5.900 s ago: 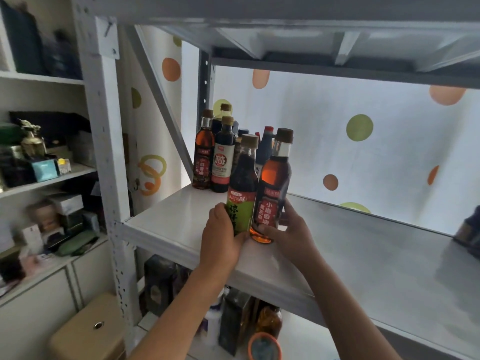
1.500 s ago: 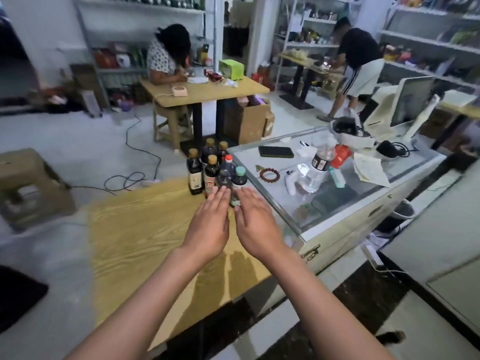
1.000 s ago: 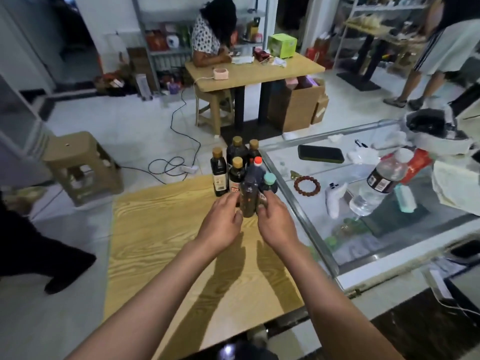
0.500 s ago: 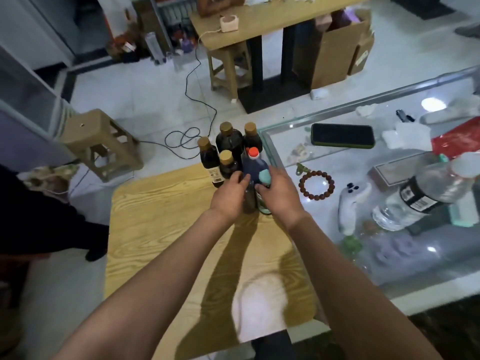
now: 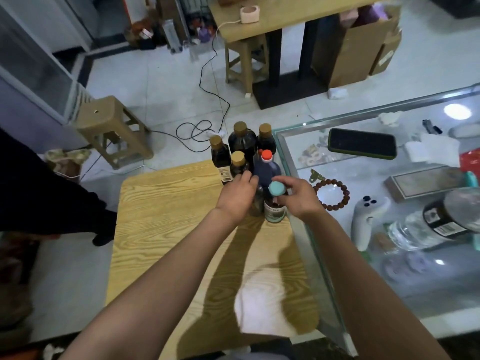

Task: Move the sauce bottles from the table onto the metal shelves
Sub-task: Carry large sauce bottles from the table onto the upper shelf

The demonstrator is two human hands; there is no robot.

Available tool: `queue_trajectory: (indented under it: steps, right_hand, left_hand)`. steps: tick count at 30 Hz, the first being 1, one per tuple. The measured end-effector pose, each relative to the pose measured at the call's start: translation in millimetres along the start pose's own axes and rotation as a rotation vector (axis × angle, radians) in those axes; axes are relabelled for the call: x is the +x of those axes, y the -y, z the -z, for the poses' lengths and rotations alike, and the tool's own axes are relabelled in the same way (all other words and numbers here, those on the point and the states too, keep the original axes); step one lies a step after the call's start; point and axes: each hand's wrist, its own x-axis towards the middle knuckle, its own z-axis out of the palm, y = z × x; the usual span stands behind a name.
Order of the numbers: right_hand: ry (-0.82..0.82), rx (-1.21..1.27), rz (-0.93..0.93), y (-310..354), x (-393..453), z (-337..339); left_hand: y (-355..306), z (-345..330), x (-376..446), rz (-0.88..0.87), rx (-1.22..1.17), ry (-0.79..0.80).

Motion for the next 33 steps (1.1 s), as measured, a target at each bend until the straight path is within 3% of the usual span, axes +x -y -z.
queue_trajectory:
  steps: [5,16,25,33]
  right_hand:
    - [0.082,0.045,-0.013,5,-5,1]
    - [-0.048,0.062,-0.009,-2,-2,-21]
    - [-0.119,-0.041,0.092,-6,-10,-22]
    - [-0.094,0.089,0.05,-6,-10,-22]
  left_hand:
    - [5,-2,-3,0.005,0.013,0.006]
    - [2,-13,-13,0.119,-0.112,0.136]
    - [-5,-39,-26,0.265,-0.553,-0.094]
    - [10,-42,-27,0.18,-0.684,-0.054]
